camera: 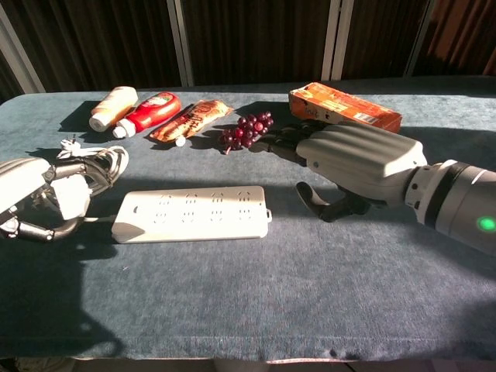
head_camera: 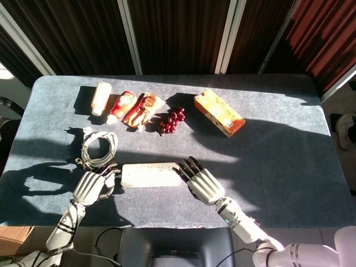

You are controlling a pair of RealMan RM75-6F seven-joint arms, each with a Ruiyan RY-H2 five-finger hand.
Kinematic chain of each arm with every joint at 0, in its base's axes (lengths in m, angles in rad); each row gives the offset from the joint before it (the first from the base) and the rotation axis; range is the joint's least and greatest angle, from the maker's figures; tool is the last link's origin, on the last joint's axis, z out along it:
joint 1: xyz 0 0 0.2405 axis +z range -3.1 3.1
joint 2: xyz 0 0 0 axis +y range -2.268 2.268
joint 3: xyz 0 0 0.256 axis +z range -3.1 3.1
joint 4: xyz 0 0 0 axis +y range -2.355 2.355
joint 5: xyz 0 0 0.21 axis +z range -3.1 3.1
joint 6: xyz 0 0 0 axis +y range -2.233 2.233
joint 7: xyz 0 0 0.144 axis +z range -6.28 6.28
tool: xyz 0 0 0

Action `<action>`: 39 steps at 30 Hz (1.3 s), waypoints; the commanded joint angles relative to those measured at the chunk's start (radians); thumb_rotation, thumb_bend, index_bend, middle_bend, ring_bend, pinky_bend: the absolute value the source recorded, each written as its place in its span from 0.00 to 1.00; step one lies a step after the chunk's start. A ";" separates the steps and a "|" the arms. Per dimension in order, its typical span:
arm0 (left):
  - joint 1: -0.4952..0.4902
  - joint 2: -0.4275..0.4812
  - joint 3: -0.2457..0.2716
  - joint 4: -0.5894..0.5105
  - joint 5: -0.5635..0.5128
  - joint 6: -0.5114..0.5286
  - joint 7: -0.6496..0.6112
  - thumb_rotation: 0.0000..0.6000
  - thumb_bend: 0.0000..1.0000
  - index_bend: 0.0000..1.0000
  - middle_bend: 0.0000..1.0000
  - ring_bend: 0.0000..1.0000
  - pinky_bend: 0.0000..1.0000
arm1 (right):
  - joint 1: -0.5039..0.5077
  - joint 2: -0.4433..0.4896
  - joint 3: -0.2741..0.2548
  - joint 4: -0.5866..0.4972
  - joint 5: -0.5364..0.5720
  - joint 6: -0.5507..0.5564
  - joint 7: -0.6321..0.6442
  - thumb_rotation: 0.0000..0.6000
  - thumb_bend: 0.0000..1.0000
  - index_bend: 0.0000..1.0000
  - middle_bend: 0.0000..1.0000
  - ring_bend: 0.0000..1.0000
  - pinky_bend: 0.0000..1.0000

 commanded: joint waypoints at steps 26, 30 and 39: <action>0.067 0.237 0.026 -0.134 0.031 0.036 -0.070 1.00 0.42 0.00 0.00 0.00 0.13 | -0.258 0.418 -0.139 -0.206 -0.081 0.303 0.048 1.00 0.31 0.00 0.00 0.00 0.00; 0.133 0.336 0.067 -0.212 0.050 0.108 -0.047 1.00 0.44 0.00 0.00 0.00 0.12 | -0.357 0.436 -0.174 -0.157 -0.075 0.403 0.119 1.00 0.26 0.00 0.00 0.00 0.00; 0.241 0.436 0.156 -0.272 0.119 0.188 0.058 1.00 0.46 0.00 0.00 0.00 0.09 | -0.502 0.377 -0.206 0.084 -0.125 0.549 0.384 1.00 0.19 0.00 0.00 0.00 0.00</action>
